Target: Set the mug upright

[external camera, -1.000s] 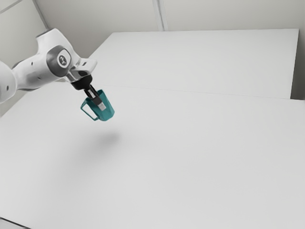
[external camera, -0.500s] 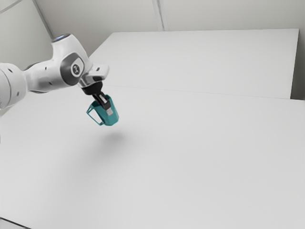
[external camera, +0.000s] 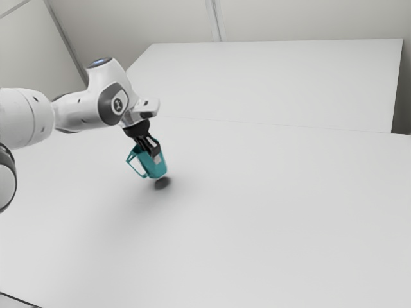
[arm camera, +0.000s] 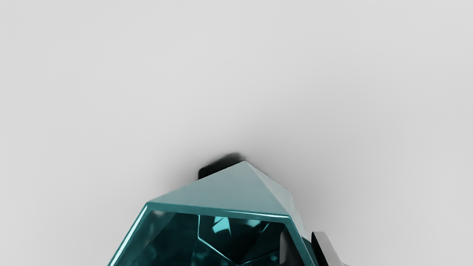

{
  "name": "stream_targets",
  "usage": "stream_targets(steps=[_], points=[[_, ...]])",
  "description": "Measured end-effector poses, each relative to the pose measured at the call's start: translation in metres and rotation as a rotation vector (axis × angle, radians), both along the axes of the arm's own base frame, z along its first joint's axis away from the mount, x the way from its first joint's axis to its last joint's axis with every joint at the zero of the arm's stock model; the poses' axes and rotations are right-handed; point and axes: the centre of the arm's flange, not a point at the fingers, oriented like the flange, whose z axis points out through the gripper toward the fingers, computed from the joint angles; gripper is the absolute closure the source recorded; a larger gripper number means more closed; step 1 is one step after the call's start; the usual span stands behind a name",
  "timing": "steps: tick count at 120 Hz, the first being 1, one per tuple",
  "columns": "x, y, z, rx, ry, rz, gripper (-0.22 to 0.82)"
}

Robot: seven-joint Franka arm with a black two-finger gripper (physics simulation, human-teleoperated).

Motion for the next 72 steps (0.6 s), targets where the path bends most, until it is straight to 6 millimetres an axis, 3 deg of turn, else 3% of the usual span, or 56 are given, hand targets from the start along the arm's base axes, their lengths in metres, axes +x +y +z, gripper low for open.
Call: stream_targets(steps=[72], points=[[0.009,-0.006,-0.035,0.009,0.023,0.06,0.75]])
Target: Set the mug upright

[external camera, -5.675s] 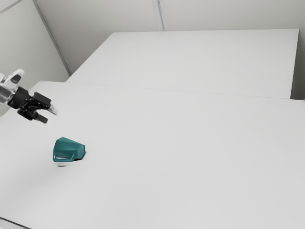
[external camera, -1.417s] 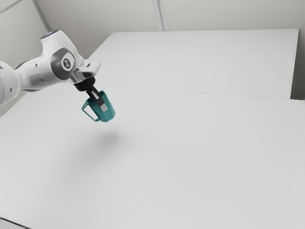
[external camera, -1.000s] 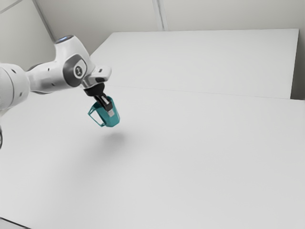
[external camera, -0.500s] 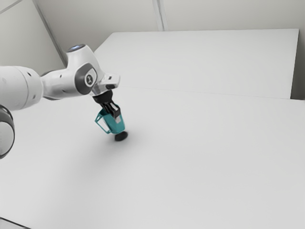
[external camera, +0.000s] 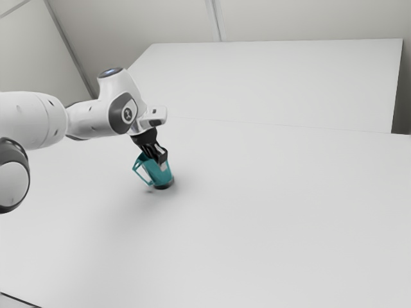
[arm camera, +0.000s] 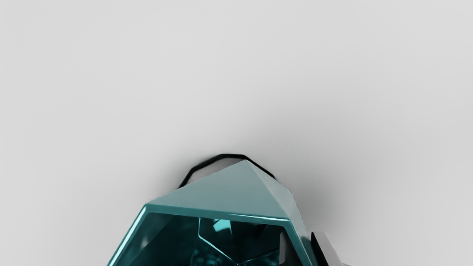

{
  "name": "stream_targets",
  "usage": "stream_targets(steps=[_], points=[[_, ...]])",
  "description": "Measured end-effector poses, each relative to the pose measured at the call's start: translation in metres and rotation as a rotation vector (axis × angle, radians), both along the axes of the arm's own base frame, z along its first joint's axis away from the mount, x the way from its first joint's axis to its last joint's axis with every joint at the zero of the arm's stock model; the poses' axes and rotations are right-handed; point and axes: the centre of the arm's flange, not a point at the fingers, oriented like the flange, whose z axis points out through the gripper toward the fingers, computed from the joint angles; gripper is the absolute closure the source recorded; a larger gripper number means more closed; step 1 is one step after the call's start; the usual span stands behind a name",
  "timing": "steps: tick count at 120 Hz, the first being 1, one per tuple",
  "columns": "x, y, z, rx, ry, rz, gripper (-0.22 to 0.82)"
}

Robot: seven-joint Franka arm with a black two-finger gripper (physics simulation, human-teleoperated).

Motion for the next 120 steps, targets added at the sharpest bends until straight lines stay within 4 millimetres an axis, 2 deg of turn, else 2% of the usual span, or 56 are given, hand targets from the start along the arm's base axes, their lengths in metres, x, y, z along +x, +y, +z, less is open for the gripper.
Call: stream_targets(steps=[20,35,56,84,100,120], points=[[0.001,0.0,-0.001,-0.005,-0.001,0.011,0.72],[0.001,0.0,0.0,-0.006,-0.005,0.016,0.65],[0.001,-0.001,0.018,-0.009,-0.037,0.017,0.54],[-0.002,-0.008,0.065,-0.007,-0.109,-0.003,0.47],[-0.008,-0.013,0.102,0.01,-0.164,-0.028,0.43],[-0.015,-0.011,0.15,0.04,-0.223,-0.049,0.27]])
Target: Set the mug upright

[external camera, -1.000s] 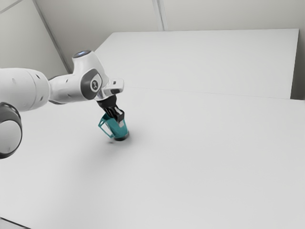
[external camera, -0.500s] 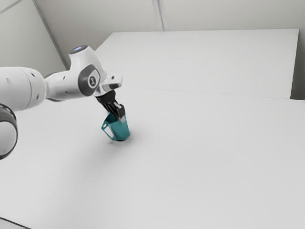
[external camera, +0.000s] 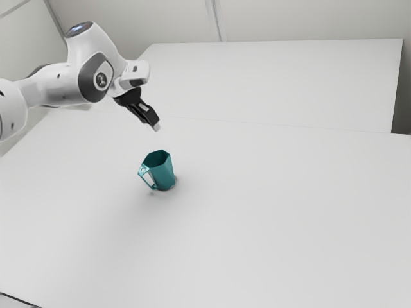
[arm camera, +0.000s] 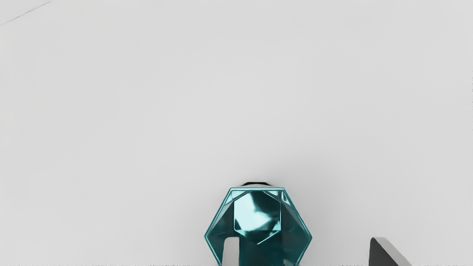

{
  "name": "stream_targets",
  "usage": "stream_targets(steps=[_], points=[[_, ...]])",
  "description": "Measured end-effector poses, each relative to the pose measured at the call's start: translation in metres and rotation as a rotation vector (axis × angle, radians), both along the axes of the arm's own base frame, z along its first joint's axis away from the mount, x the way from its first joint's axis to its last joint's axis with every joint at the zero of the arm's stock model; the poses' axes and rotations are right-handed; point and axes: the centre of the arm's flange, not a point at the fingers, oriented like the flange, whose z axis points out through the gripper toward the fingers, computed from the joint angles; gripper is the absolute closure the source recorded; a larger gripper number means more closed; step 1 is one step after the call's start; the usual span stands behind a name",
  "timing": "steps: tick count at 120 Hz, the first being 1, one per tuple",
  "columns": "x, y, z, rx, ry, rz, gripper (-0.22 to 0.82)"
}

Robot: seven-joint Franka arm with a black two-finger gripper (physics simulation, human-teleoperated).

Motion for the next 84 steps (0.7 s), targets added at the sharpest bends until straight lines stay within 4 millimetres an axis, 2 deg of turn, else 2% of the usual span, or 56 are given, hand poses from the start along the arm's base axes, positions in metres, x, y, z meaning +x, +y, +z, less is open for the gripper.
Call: stream_targets(steps=[10,29,70,84], points=[[-0.002,0.002,0.035,0.041,-0.033,-0.011,0.2],[-0.007,0.005,0.073,0.103,-0.046,-0.01,0.11],[-0.032,0.008,0.14,0.186,-0.047,0.059,0.04],[-0.037,0.011,0.149,0.194,-0.024,0.096,0.03]])
